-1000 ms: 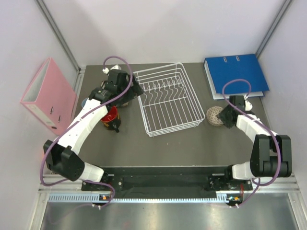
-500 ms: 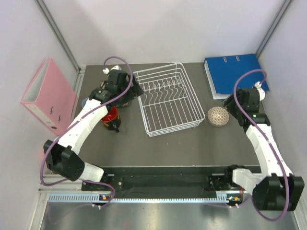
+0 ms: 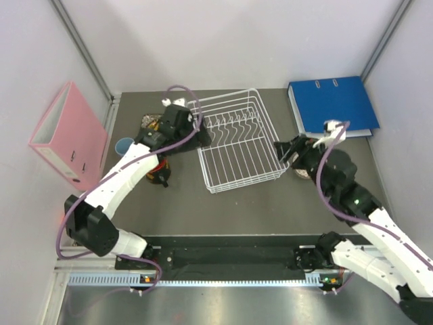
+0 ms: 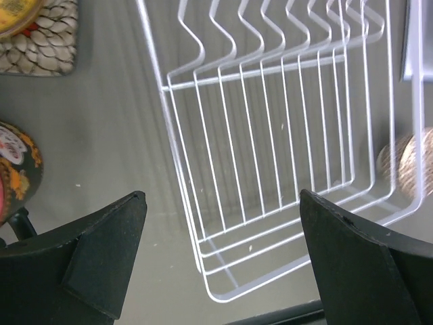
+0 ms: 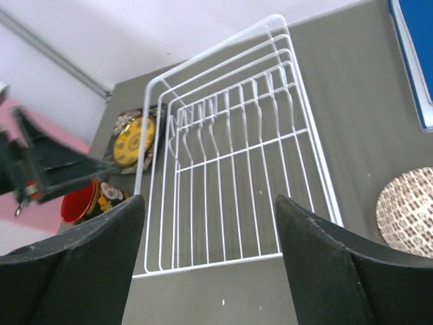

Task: Unload the mixed dishes from the dish rack
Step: Reset both arms

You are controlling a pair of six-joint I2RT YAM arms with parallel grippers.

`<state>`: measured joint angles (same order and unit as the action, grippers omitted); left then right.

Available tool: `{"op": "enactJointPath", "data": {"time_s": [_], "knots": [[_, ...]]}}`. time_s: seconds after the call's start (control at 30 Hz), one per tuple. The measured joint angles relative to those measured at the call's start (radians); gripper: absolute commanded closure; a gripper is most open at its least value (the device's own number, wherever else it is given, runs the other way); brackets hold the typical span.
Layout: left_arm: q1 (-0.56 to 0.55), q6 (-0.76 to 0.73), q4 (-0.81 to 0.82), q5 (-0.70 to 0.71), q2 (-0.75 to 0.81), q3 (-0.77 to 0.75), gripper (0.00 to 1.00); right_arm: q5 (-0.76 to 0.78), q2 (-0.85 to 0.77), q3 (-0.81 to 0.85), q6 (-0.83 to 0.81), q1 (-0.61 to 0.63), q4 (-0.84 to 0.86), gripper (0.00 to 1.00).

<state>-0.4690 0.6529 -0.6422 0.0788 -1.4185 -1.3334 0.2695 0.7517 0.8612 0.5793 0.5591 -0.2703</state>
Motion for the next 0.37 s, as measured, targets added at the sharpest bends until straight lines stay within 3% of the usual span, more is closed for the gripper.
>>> {"op": "enactJointPath", "data": {"time_s": [0.13, 0.37], "knots": [[-0.088, -0.061, 0.013, 0.055, 0.000, 0.042, 0.01, 0.172, -0.055, -0.083, -0.079, 0.186, 0.087, 0.20], [-0.135, -0.143, 0.016, 0.060, 0.000, 0.066, 0.01, 0.370, 0.094, -0.089, -0.223, 0.363, 0.196, 0.11]]}}
